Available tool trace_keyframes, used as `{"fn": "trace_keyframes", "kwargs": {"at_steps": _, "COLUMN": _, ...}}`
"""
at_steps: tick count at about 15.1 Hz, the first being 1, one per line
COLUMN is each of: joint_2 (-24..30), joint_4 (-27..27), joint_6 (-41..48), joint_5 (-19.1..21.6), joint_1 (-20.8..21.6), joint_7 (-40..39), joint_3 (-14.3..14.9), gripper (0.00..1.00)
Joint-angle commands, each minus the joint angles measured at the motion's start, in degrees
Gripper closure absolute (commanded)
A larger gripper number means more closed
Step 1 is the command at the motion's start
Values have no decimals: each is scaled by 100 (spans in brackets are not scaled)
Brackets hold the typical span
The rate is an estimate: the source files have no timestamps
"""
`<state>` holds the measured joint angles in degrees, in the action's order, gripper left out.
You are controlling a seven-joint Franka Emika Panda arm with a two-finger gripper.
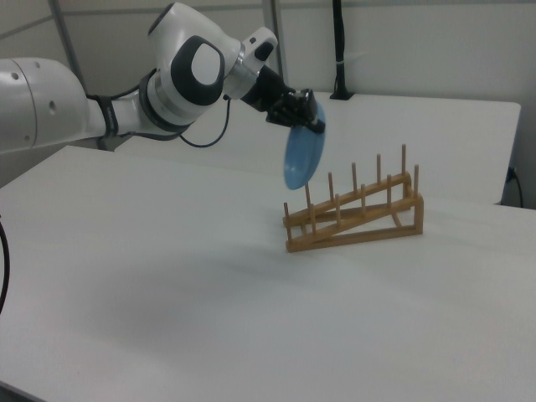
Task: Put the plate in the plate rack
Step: 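Lift the plate upright and carry it over the wooden rack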
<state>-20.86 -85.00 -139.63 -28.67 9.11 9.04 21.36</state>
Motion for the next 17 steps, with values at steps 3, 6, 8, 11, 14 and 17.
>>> {"fn": "trace_keyframes", "kwargs": {"at_steps": 3, "joint_2": 3, "joint_4": 89, "joint_6": -91, "joint_5": -1859, "joint_1": -111, "joint_7": 2240, "joint_3": 185, "gripper": 100}}
{"fn": "trace_keyframes", "kwargs": {"at_steps": 6, "joint_2": -163, "joint_4": 308, "joint_6": -117, "joint_5": -2527, "joint_1": -120, "joint_7": 2812, "joint_3": 272, "gripper": 100}}
{"fn": "trace_keyframes", "kwargs": {"at_steps": 8, "joint_2": -261, "joint_4": 405, "joint_6": -292, "joint_5": -2661, "joint_1": -137, "joint_7": 2928, "joint_3": 412, "gripper": 100}}
{"fn": "trace_keyframes", "kwargs": {"at_steps": 11, "joint_2": -331, "joint_4": 423, "joint_6": -486, "joint_5": -2723, "joint_1": -137, "joint_7": 2928, "joint_3": 580, "gripper": 100}}
{"fn": "trace_keyframes", "kwargs": {"at_steps": 14, "joint_2": -515, "joint_4": 546, "joint_6": -836, "joint_5": -2731, "joint_1": -225, "joint_7": 2911, "joint_3": 650, "gripper": 100}}
{"fn": "trace_keyframes", "kwargs": {"at_steps": 17, "joint_2": -735, "joint_4": 546, "joint_6": -1171, "joint_5": -2845, "joint_1": -260, "joint_7": 2867, "joint_3": 729, "gripper": 100}}
